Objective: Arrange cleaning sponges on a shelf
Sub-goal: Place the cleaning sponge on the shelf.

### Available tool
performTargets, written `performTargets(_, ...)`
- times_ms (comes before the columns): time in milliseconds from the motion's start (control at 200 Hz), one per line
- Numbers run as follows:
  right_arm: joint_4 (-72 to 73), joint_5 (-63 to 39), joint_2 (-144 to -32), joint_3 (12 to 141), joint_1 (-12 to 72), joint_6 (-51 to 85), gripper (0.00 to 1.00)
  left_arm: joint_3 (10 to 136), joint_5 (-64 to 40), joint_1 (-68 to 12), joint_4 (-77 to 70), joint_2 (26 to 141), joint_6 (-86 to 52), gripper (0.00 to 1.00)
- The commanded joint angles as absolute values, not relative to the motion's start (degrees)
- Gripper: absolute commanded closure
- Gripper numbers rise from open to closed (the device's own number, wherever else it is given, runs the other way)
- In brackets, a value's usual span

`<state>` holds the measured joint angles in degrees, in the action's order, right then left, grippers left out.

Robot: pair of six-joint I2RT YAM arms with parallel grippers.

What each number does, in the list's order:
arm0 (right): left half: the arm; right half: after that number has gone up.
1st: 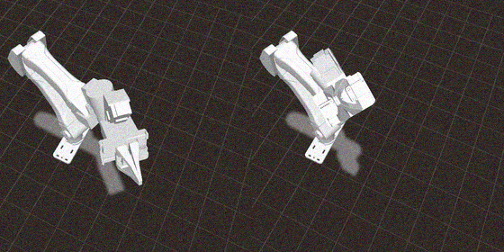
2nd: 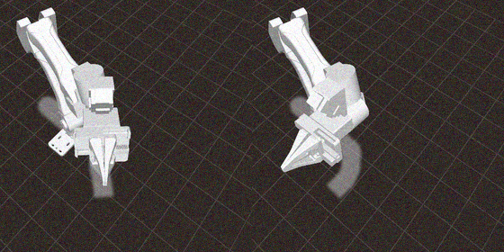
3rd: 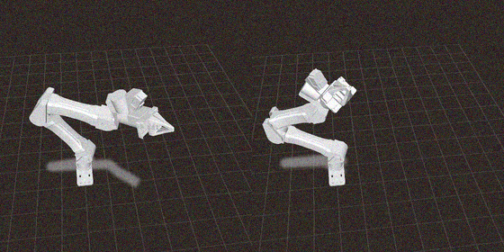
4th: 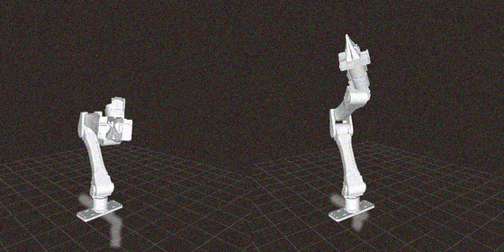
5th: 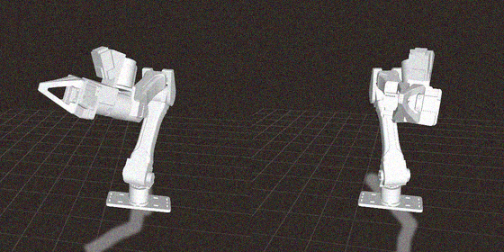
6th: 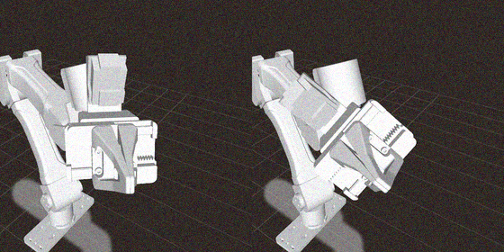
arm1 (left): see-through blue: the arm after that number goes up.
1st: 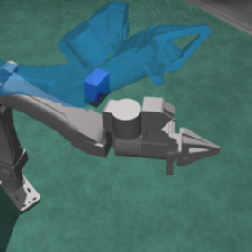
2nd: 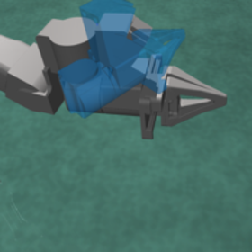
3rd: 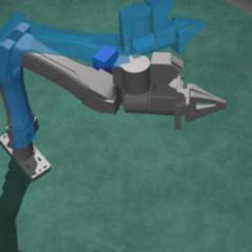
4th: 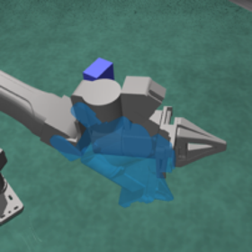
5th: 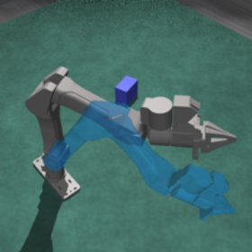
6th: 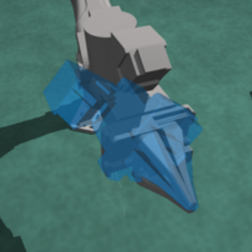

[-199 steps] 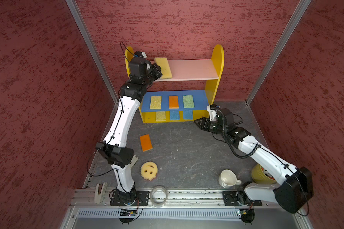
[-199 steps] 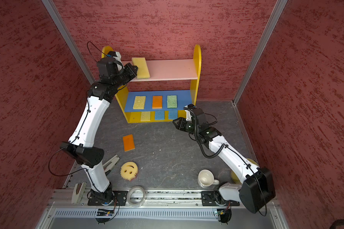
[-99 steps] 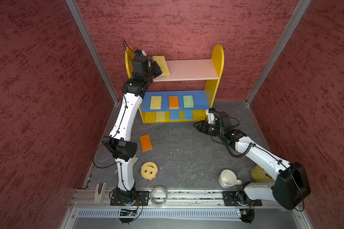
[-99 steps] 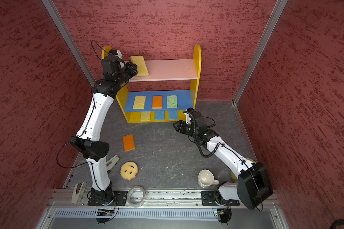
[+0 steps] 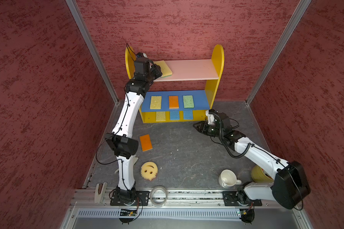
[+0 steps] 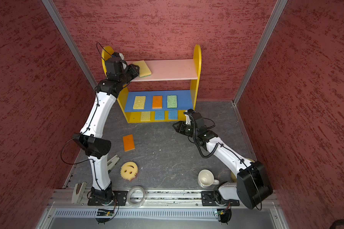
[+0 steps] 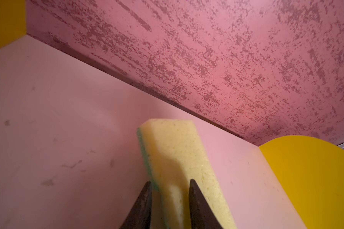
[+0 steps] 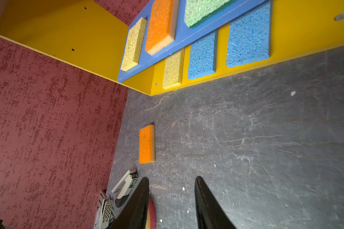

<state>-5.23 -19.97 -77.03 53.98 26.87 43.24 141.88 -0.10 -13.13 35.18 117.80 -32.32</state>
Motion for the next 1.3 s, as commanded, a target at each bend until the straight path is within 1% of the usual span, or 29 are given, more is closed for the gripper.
performTargets(0,-2.81,-20.89,-76.73,53.13,26.58,44.51,0.6,142.21,0.0,-12.31,37.89,118.78,-32.16,0.56)
performTargets(75,-2.72,-20.85,-76.62,52.88,26.54,44.51,0.6,142.2,0.0,-12.2,37.97,118.59,-32.43,0.51)
performTargets(150,-2.58,-20.83,-76.45,52.71,26.54,44.52,0.6,142.21,-0.36,-12.3,37.95,118.01,-32.52,0.48)
performTargets(220,-2.72,-20.92,-76.31,52.67,26.5,44.48,0.59,142.18,-0.13,-12.68,37.71,117.29,-32.07,0.39)
performTargets(271,-2.6,-20.93,-76.18,52.6,26.54,44.6,0.59,142.21,0.31,-12.95,37.71,116.77,-31.79,0.31)
performTargets(306,-2.5,-21.0,-76.01,52.52,26.54,44.74,0.59,142.19,1.05,-13.09,37.73,116.46,-31.3,0.28)
performTargets(456,-2.37,-20.97,-75.61,52.26,26.48,44.85,0.59,142.12,1.91,-13.22,38.81,115.68,-31.21,0.28)
performTargets(511,-2.58,-20.8,-75.54,52.37,26.54,44.57,0.59,142.12,1.59,-13.65,39.04,115.28,-30.94,0.32)
performTargets(531,-2.67,-20.77,-75.58,52.46,26.47,44.43,0.59,142.12,1.56,-13.93,39.11,115.09,-30.7,0.36)
performTargets(616,-3.11,-20.65,-75.67,52.94,26.54,43.96,0.59,142.2,1.25,-15.46,39.68,113.9,-29.78,0.59)
performTargets(671,-3.16,-20.68,-75.76,53.07,26.54,43.9,0.6,142.16,1.02,-16.82,40.27,112.9,-29.17,0.72)
performTargets(731,-2.92,-20.81,-75.84,53.0,26.54,43.95,0.6,142.04,0.65,-18.15,41.18,111.89,-28.85,0.83)
performTargets(817,-2.59,-21.0,-75.89,52.72,26.54,44.21,0.6,141.36,1.69,-20.15,42.39,110.54,-28.32,0.95)
performTargets(877,-2.2,-21.18,-76.0,52.45,26.56,44.41,0.6,139.78,3.13,-21.45,42.02,109.34,-27.6,0.98)
performTargets(947,-2.02,-21.4,-75.98,52.16,26.56,44.5,0.6,139.19,5.26,-22.56,42.09,108.76,-27.06,0.98)
performTargets(1032,-2.12,-21.57,-76.4,52.57,26.54,44.11,0.6,139.2,4.96,-23.08,41.86,109.05,-26.81,0.98)
performTargets(1172,-2.6,-21.4,-77.07,53.95,26.55,43.55,0.61,140.48,1.64,-23.33,40.86,110.99,-27.66,0.88)
performTargets(1197,-2.34,-21.36,-76.98,53.84,26.55,43.69,0.61,141.17,1.58,-23.38,41.1,111.69,-27.88,0.89)
performTargets(1252,-2.23,-21.36,-76.79,53.6,26.54,43.9,0.61,143.55,1.1,-23.46,42.2,113.6,-28.44,0.95)
performTargets(1297,-2.24,-21.06,-76.64,53.23,26.54,43.95,0.61,145.58,0.58,-23.55,43.02,115.13,-28.61,0.97)
